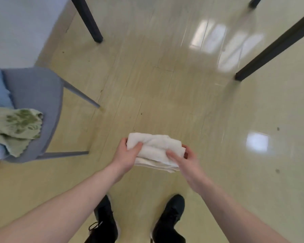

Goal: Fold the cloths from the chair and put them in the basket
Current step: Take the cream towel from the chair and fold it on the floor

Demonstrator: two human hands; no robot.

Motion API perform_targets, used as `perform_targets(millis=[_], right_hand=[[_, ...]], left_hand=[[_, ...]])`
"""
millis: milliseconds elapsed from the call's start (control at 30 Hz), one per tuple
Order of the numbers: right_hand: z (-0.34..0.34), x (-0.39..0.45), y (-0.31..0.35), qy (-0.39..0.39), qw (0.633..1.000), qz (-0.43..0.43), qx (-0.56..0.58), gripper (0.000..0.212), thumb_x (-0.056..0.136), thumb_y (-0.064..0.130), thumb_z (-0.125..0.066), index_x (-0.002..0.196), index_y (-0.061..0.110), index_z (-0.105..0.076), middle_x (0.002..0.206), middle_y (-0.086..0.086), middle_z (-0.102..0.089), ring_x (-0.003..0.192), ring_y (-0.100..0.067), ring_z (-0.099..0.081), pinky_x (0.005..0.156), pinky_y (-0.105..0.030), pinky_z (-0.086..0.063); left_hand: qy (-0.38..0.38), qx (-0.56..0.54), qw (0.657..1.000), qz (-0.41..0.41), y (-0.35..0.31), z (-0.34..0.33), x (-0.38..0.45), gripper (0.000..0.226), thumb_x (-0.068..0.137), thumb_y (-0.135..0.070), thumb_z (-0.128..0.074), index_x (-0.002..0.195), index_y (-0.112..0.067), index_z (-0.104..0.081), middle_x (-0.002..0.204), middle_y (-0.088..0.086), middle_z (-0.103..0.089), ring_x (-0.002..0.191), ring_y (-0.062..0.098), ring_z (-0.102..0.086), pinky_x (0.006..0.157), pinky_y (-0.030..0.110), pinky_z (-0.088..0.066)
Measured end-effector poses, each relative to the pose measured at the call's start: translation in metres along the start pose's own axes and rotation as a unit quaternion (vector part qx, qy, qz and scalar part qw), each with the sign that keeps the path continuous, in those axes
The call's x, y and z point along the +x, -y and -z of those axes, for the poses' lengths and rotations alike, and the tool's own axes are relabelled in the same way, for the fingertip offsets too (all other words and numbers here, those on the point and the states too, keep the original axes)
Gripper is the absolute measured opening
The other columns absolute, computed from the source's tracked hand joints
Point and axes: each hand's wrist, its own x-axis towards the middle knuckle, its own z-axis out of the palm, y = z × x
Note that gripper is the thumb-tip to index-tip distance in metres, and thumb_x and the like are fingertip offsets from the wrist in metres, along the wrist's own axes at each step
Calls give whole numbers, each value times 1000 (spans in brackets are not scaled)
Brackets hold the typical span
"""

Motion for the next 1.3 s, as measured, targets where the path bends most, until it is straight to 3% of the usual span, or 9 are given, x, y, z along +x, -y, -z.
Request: perform_targets(millis=[100,233,400,467,567,700,867,1167,1300], right_hand=[[36,-94,89,47,998,-15,44,52,78,39,-84,125,33,-62,116,9,-75,105,-17,-74,95,-49,-59],[87,-204,199,104,991,-2,85,44,88,36,-78,128,33,-61,121,3,-72,106,-23,-73,86,-52,-62],[136,-275,308,105,988,75,82,41,90,33,-77,129,29,-63,120,-1,-73,105,-22,-74,85,-49,-63],[151,-286,345,106,987,99,75,39,91,32,-76,128,27,-64,120,-3,-73,105,-23,-74,84,-49,-63],[171,-291,400,103,983,134,67,37,91,34,-75,126,26,-67,117,-2,-74,103,-23,-74,81,-48,-63],[199,-276,468,90,981,162,55,39,89,37,-75,125,24,-68,117,-4,-73,103,-24,-74,80,-47,-64],[229,-238,555,74,981,171,46,37,89,39,-74,123,24,-70,116,-3,-74,105,-24,-73,81,-47,-63],[302,-180,692,48,982,177,52,20,97,27,-67,116,26,-72,101,4,-78,98,-20,-75,86,-50,-62],[345,-147,744,46,982,177,48,23,96,35,-65,118,27,-67,116,-3,-72,107,-24,-71,87,-49,-62]], left_hand=[[7,-42,999,5,-98,9,-95,28,97,-32,-68,121,-23,-57,114,-4,-69,100,12,-68,81,30,-55],[22,-52,997,-50,-227,21,-212,29,98,-32,-67,124,-21,-61,113,-2,-73,102,16,-72,85,31,-58],[51,-43,990,-122,-352,30,-294,20,100,-35,-63,118,-27,-64,109,-9,-75,96,5,-72,78,22,-55],[53,-43,989,-134,-390,32,-308,21,102,-39,-57,118,-27,-65,110,-9,-75,100,7,-71,84,25,-56],[73,-47,986,-142,-442,31,-312,26,104,-43,-52,119,-28,-66,110,-7,-76,101,12,-72,88,35,-59],[94,-38,977,-186,-508,24,-295,24,103,-40,-54,120,-26,-64,109,-3,-75,93,11,-73,72,28,-60],[119,-34,966,-227,-591,11,-243,25,98,-33,-66,119,-19,-66,107,0,-76,93,18,-74,70,27,-58],[132,-6,949,-287,-748,-46,-161,19,97,-23,-70,115,-18,-68,105,-2,-77,93,14,-74,73,23,-55],[122,-14,944,-306,-809,-88,-133,17,97,-20,-69,113,-16,-69,105,-2,-78,93,9,-73,79,23,-57]])
